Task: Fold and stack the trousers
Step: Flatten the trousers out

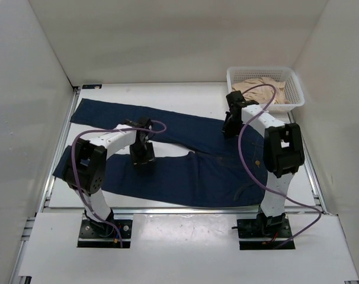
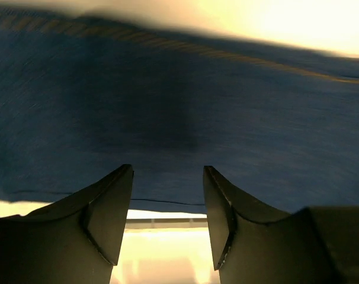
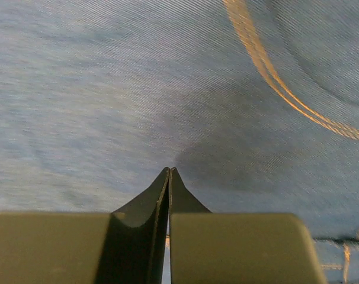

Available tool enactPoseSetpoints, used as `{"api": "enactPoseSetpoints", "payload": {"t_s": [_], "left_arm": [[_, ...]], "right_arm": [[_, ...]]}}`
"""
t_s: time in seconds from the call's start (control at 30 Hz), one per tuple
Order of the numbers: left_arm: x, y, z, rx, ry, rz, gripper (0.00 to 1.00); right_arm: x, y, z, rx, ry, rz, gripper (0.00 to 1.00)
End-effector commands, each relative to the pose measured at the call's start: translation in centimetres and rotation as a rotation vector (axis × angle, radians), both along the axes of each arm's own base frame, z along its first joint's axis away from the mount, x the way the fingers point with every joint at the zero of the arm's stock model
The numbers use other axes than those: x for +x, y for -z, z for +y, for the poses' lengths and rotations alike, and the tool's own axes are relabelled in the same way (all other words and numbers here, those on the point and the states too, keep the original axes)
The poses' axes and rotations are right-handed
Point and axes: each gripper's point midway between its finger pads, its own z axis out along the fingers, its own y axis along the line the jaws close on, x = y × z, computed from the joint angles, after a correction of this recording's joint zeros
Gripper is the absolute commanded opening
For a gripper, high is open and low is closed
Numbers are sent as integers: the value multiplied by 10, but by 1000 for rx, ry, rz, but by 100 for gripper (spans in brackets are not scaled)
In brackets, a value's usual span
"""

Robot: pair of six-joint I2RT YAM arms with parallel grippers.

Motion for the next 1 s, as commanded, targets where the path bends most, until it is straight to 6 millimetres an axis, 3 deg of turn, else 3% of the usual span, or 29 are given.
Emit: {"api": "enactPoseSetpoints", "payload": {"t_s": [0.0, 0.23, 0.4, 0.5, 0.6, 0.73, 0.8, 0.83, 0.87, 0.93, 0.97], "left_arm": [[11, -16, 8, -7, -103, -123, 62], [-32, 28, 29, 75, -150, 4, 62], [-47, 36, 40, 111, -140, 32, 61], [-55, 29, 25, 22, -135, 59, 61], [-63, 30, 27, 23, -126, 62, 61], [-65, 37, 30, 47, -127, 87, 61], [-46, 32, 32, 64, -131, 38, 61], [-44, 26, 34, 80, -131, 41, 61], [-23, 10, 32, 67, -136, -6, 61], [-7, -14, 31, 72, -129, -68, 65], [-5, -26, 34, 88, -131, -73, 68]], "right_arm": [[23, -29, 49, 86, -138, -92, 1], [22, 19, 75, 62, -169, 5, 1], [35, 45, 66, 1, -142, 32, 1], [51, 46, 49, 11, -96, 32, 1], [66, 47, 40, 67, -66, 28, 1], [78, 38, 51, 107, -92, 3, 1], [80, 36, 55, 127, -109, 4, 1], [82, 28, 58, 144, -115, -10, 1], [84, 13, 61, 162, -121, -37, 1], [81, -4, 67, 175, -148, -64, 2], [81, -25, 67, 185, -152, -107, 6]]}}
